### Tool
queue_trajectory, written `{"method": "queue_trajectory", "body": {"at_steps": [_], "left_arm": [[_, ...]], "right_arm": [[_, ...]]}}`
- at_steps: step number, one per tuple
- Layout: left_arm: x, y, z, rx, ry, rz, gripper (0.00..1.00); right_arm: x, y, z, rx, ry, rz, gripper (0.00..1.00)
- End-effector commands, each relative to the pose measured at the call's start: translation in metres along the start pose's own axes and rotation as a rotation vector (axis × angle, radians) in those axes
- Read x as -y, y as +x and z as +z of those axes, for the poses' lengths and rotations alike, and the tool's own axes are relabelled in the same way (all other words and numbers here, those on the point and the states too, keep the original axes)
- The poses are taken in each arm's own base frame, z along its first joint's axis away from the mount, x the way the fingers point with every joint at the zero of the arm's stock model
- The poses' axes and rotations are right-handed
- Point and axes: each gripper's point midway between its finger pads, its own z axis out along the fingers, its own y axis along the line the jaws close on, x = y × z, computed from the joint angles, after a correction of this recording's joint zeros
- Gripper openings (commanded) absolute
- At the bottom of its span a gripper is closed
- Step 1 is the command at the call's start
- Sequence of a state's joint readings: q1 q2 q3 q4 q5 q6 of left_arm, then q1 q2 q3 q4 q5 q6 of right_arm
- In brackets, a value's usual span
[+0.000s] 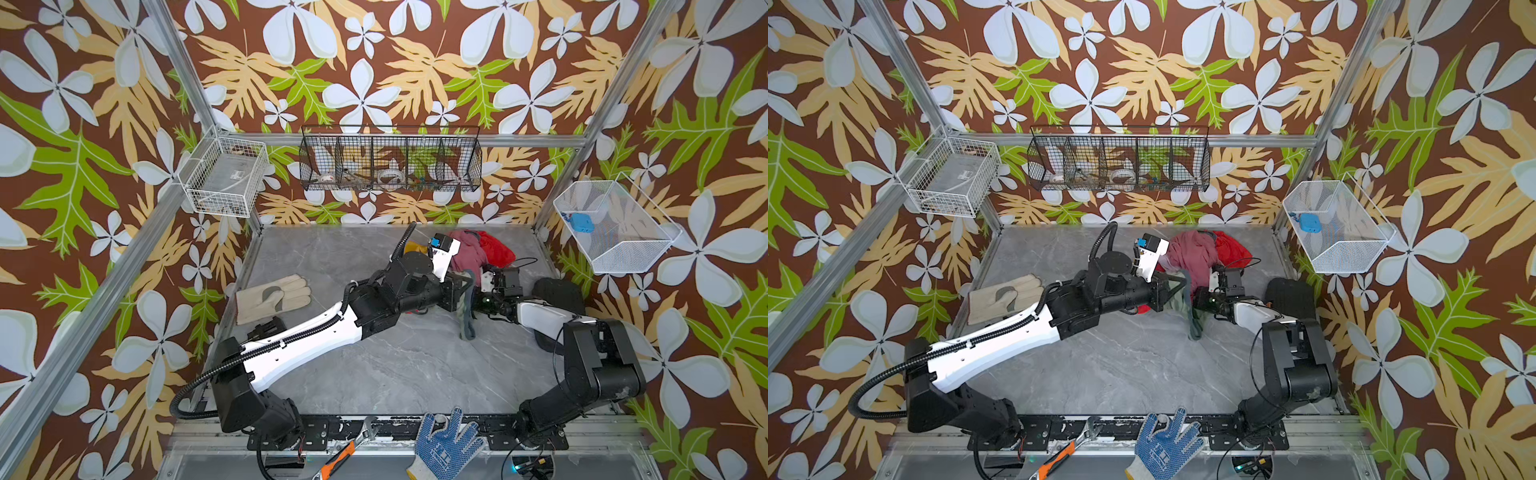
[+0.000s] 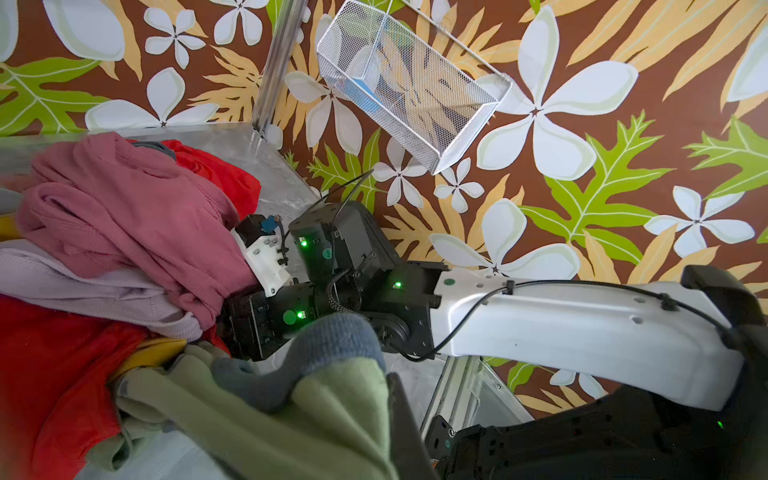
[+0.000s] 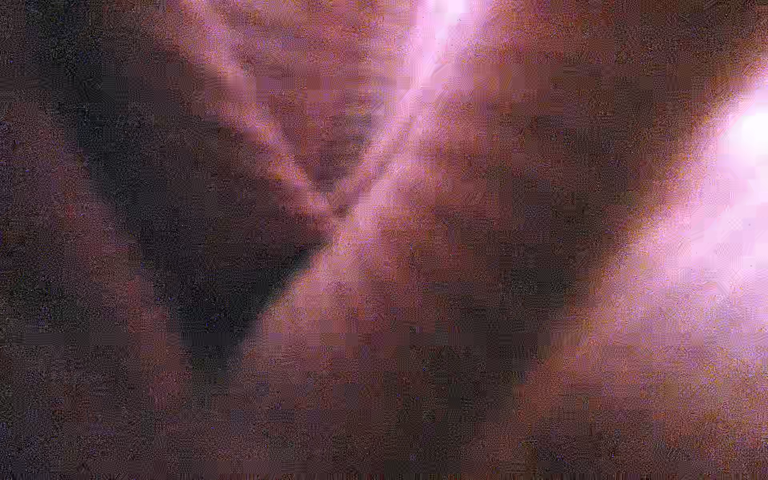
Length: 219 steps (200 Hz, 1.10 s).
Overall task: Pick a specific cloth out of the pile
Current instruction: 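Lift the green shirt with the left gripper up out of the pile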
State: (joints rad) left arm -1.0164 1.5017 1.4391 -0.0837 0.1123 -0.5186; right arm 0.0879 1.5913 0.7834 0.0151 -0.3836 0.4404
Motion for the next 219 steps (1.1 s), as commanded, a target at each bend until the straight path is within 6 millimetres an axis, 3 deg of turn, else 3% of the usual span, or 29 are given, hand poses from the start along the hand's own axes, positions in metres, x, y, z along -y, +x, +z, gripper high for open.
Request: {"method": "queue_trajectory", "body": {"at_steps": [1,65,133,219], "left_arm": [[0.023,-0.029,-0.014,0.093,0.060,0.048,0.00],[0.032,-0.072,-0.053,0.204,-0.048,0.133,0.00],[0.019,-0.127,-0.102,0.362,-0.279,0.202,0.00],[0.015,-0.188,-0.179,0.584,-0.499,0.256,0.00]], "right_arm": [[0.004,-0.010,0.001,0.038,0.026,-0.001,0.47],[0.005,-0.010,0.001,0.036,0.032,-0.008,0.48],[0.008,-0.007,0.002,0.030,0.051,-0.011,0.48],[0.005,-0.010,-0.006,0.049,0.044,-0.016,0.52]]}}
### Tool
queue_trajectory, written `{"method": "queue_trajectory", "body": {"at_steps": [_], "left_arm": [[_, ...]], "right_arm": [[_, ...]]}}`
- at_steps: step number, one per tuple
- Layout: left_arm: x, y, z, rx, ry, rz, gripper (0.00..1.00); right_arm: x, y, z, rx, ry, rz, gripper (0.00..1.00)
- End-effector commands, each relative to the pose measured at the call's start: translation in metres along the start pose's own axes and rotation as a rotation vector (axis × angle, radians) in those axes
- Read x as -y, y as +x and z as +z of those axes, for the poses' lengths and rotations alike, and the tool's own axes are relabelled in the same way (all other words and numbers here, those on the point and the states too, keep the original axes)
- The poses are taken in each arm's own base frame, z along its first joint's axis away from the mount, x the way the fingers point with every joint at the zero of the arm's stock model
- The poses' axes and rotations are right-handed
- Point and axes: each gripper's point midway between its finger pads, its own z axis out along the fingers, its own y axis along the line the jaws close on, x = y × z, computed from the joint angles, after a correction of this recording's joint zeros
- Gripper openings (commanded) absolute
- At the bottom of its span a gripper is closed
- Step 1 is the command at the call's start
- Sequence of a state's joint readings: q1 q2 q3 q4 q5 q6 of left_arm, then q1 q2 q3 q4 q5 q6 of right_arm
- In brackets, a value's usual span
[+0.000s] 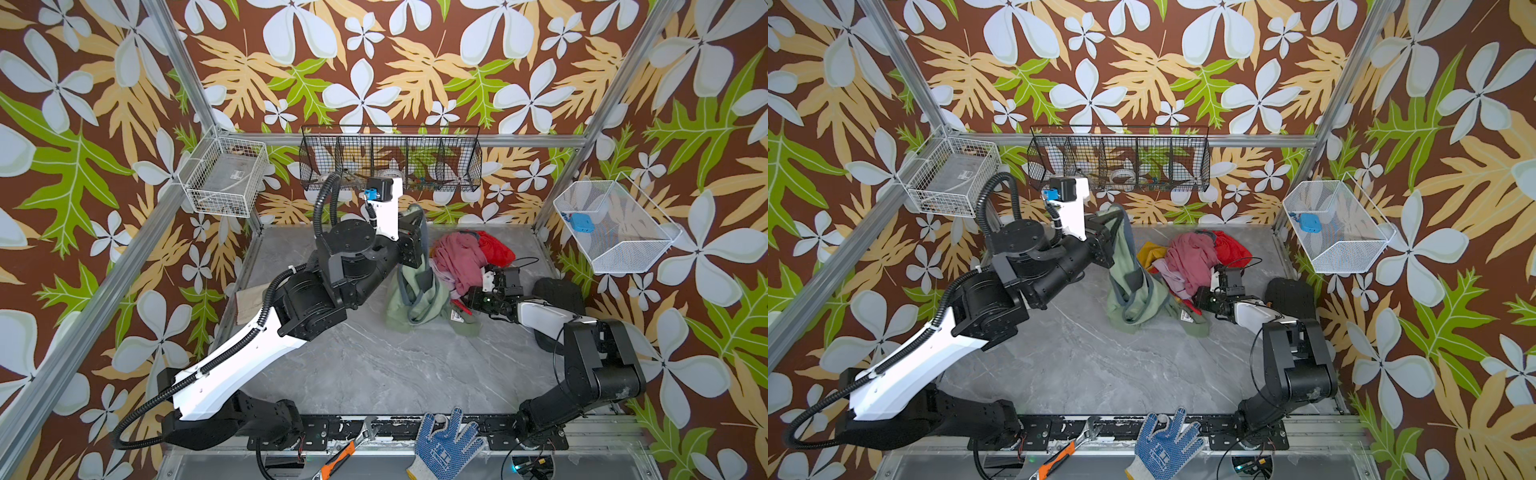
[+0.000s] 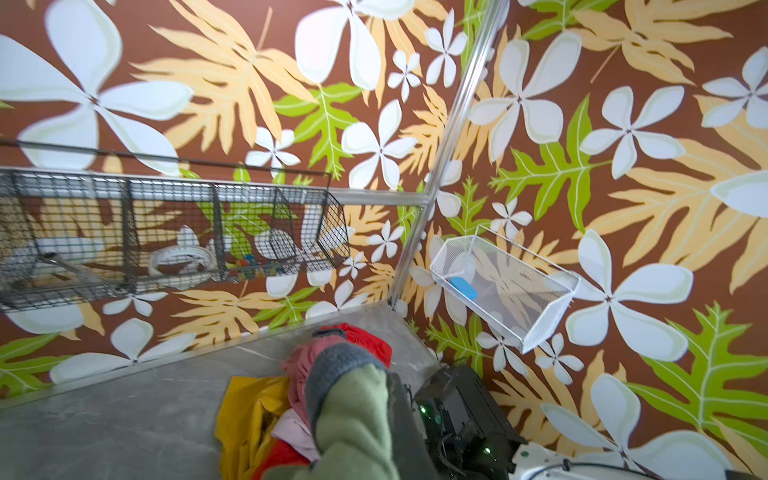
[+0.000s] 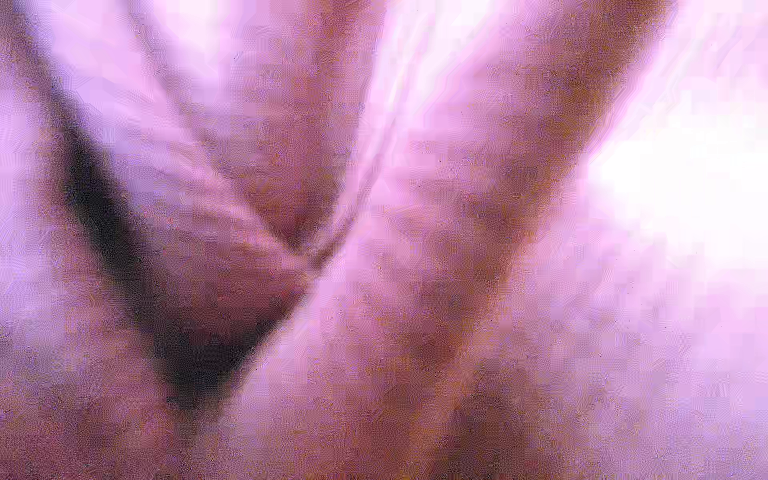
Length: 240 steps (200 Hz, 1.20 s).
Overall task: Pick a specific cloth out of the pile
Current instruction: 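Lift the green shirt with the left gripper up out of the pile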
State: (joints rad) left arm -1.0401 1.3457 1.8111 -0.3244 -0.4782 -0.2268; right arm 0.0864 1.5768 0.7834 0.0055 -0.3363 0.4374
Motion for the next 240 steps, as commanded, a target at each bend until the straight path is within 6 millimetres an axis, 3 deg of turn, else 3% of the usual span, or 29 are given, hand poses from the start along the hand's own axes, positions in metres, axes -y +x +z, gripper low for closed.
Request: {"method": "queue_trajectory", "body": {"at_steps": [1,61,105,171,207,240], "left_arm": [[-0.017,-0.027,-0.008,0.090,-0.103,0.033,0.00],[-0.035,-0.058,-0.026,0.162,-0.196,0.068,0.00],[-0.064,-0.090,-0.060,0.234,-0.323,0.095,0.00],[-0.103,-0.117,-0.103,0.274,-0.532,0.156,0.00],[-0.117,-0.121,-0.120,0.275,-0.591,0.164,0.00],[-0.122,-0.094,-0.112,0.240,-0.623,0.178,0.00]], "right_arm": [[-0.001,-0.005,-0.002,0.028,0.001,-0.013,0.52],[-0.001,-0.004,-0.006,0.035,0.007,-0.017,0.55],[0.000,-0.004,-0.008,0.041,0.014,-0.016,0.55],[0.001,-0.009,-0.014,0.055,0.034,-0.025,0.56],[0.003,-0.009,-0.018,0.063,0.049,-0.031,0.56],[0.002,-0.012,-0.021,0.073,0.050,-0.035,0.56]]}}
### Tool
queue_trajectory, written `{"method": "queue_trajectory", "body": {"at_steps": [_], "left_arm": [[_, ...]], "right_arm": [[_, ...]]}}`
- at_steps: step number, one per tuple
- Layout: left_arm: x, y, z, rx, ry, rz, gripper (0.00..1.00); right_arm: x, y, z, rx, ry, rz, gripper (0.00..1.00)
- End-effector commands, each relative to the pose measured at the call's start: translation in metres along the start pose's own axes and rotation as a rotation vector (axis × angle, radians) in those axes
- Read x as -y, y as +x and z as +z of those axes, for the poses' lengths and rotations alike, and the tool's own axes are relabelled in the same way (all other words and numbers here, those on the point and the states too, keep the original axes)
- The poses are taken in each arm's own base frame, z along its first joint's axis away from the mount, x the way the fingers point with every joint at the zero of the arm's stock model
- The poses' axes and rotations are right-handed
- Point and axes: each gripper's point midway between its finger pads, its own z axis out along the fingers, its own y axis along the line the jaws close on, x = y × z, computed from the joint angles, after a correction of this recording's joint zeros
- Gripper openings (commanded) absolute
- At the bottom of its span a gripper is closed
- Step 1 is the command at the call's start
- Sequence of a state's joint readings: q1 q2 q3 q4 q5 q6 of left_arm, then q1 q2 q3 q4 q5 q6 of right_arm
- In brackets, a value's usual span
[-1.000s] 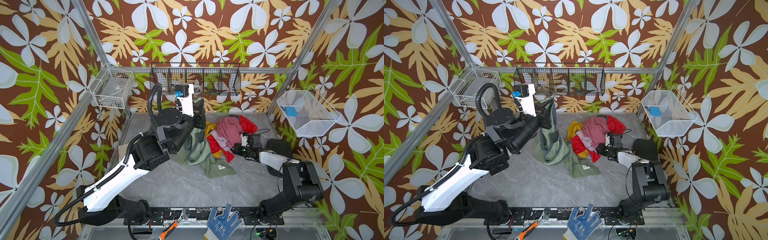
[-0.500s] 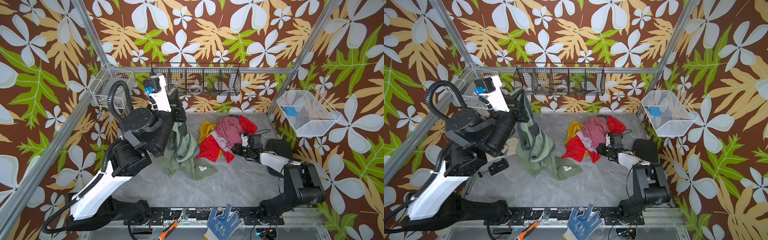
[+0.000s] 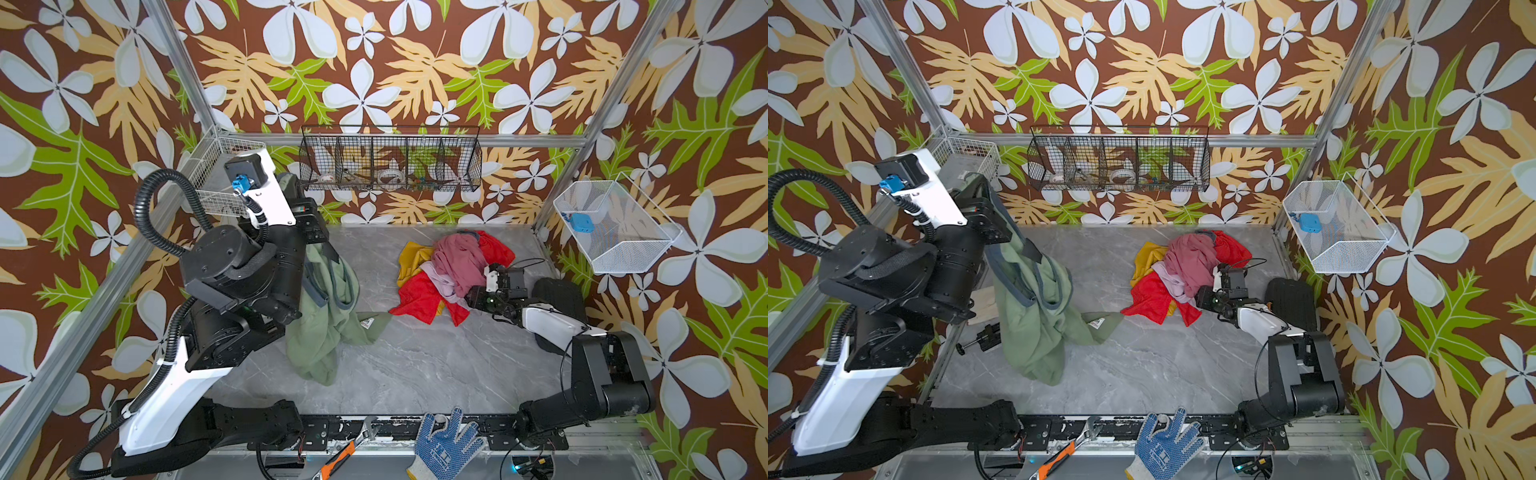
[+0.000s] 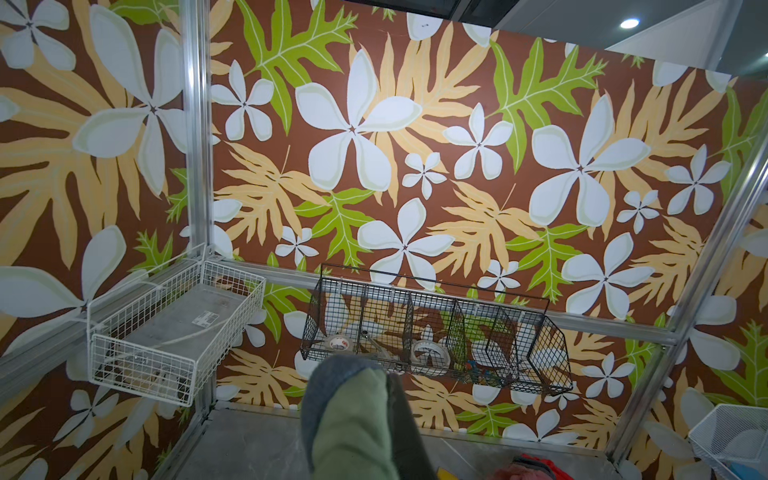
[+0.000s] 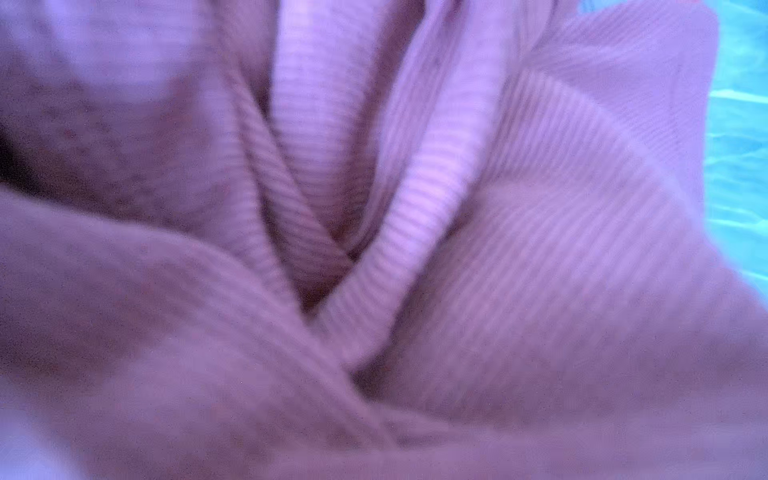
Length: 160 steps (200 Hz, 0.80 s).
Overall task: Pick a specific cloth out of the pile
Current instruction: 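Lift the green shirt with the left gripper up out of the pile, then lower the green shirt with the left gripper beside the glove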
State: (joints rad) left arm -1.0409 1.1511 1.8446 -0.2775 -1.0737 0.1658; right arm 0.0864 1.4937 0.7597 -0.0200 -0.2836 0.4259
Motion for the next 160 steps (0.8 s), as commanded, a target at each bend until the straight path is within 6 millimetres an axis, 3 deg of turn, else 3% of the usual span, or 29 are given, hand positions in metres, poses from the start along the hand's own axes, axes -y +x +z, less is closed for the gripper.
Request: {"method": "queue_trajectory", "body": {"at_steps": [1,31,79,117,160], "left_arm": [[-0.002,0.014,0.002,-0.008,-0.048,0.003,0.00],[0.011,0.038,0.011,-0.035,0.010,-0.037,0.00],[0.028,0.076,0.044,-0.107,0.057,-0.034,0.00],[0.021,0.100,0.077,-0.147,0.066,-0.074,0.00],[0.011,0.113,0.103,-0.149,0.081,-0.146,0.00]], "right_arm": [[0.000,-0.006,-0.002,0.023,0.012,-0.014,0.56],[-0.001,-0.008,-0.006,0.030,0.011,-0.021,0.56],[-0.001,-0.011,-0.017,0.050,0.025,-0.041,0.56],[0.000,-0.009,-0.025,0.063,0.039,-0.047,0.56],[0.002,-0.010,-0.032,0.077,0.055,-0.057,0.56]]}}
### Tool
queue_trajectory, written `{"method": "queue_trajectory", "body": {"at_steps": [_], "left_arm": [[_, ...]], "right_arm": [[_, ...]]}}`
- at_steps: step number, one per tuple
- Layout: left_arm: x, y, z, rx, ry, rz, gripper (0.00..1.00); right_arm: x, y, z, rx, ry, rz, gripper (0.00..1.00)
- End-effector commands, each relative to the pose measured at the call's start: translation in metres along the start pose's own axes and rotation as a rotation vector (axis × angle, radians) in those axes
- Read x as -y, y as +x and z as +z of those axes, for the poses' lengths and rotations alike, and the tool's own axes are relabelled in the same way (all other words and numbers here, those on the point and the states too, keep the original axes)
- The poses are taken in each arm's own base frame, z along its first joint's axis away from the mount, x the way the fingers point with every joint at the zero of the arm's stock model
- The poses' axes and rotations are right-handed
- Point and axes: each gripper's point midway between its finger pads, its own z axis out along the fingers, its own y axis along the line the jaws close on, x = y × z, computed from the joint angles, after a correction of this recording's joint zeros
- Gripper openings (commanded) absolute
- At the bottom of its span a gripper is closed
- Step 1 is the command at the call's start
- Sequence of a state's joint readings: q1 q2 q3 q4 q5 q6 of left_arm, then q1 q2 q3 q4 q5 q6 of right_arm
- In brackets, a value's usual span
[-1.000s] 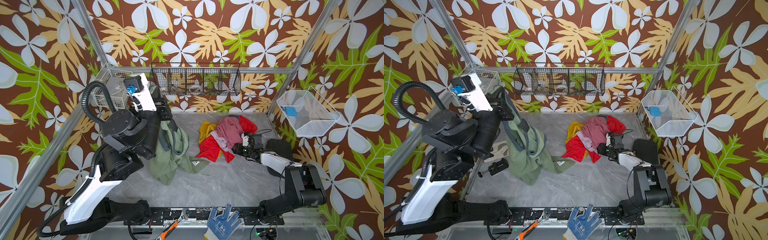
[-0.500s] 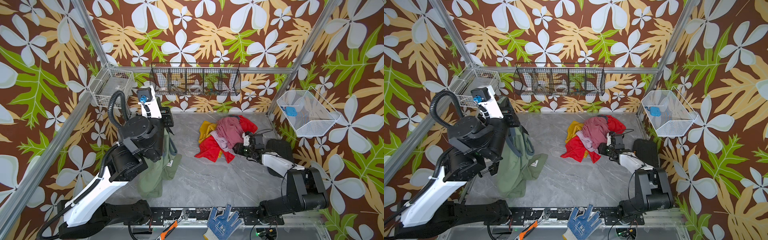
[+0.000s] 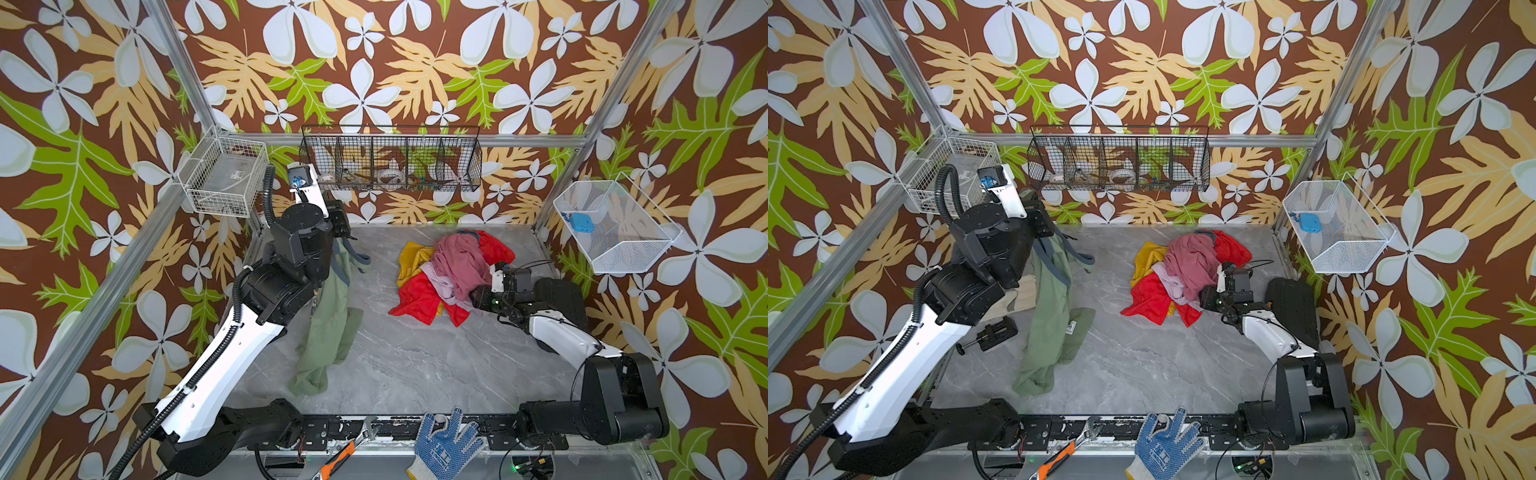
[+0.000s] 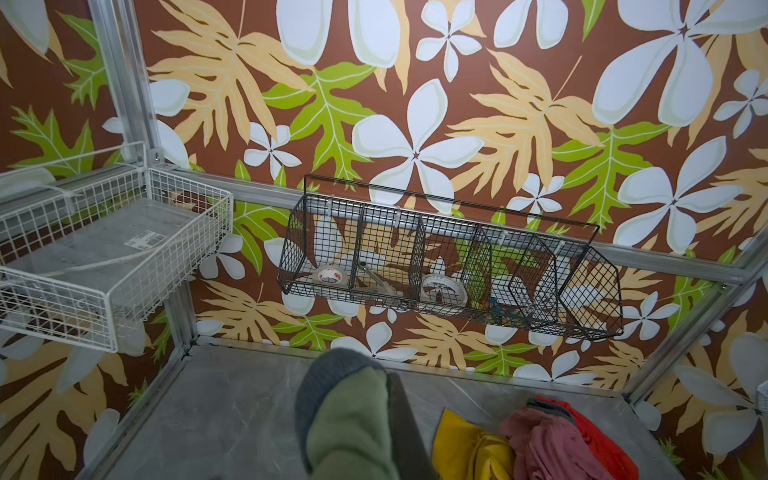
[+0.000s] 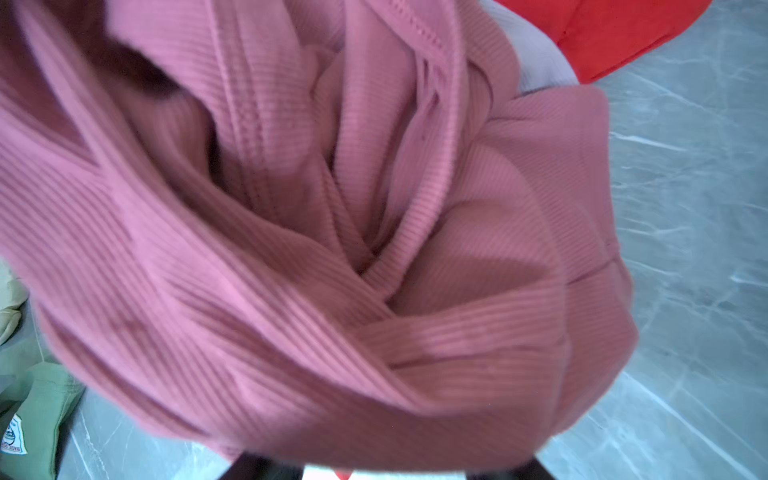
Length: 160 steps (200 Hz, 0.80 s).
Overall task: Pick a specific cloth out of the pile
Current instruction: 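Lower the green shirt with the left gripper beside the glove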
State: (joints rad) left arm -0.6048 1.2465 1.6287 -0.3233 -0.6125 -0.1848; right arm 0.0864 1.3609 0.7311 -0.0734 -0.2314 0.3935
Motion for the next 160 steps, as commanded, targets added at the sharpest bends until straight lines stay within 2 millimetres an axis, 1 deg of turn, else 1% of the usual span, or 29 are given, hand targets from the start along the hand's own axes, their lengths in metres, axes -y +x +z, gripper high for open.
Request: {"method": "queue_trajectory", "body": {"at_steps": [1,26,42,53,56,89,123,144,160], "left_arm": [[0.009,-0.009,0.008,0.033,0.077,-0.093,0.00],[-0.002,0.006,0.015,0.006,0.042,-0.113,0.00],[-0.010,0.025,0.017,-0.029,0.036,-0.141,0.00],[-0.016,0.038,0.015,-0.051,0.028,-0.155,0.00],[-0.017,0.046,0.015,-0.065,0.023,-0.157,0.00],[-0.035,0.097,-0.001,-0.147,0.008,-0.252,0.00],[-0.054,0.131,-0.025,-0.198,-0.011,-0.355,0.00],[-0.052,0.150,-0.035,-0.245,0.022,-0.433,0.00],[-0.052,0.167,-0.044,-0.282,0.011,-0.445,0.00]], "right_arm": [[0.003,-0.002,-0.003,0.013,0.022,-0.015,0.56],[0.004,-0.004,-0.006,0.019,0.031,-0.022,0.56],[0.004,-0.006,-0.008,0.026,0.035,-0.027,0.56],[0.003,-0.006,-0.009,0.026,0.033,-0.029,0.57],[0.003,-0.005,-0.009,0.025,0.032,-0.028,0.57],[-0.006,-0.006,-0.013,0.031,-0.016,-0.034,0.59],[-0.015,-0.011,-0.021,0.072,-0.063,-0.042,0.65],[-0.017,-0.015,-0.026,0.090,-0.068,-0.049,0.66],[-0.018,-0.016,-0.026,0.083,-0.066,-0.058,0.66]]}}
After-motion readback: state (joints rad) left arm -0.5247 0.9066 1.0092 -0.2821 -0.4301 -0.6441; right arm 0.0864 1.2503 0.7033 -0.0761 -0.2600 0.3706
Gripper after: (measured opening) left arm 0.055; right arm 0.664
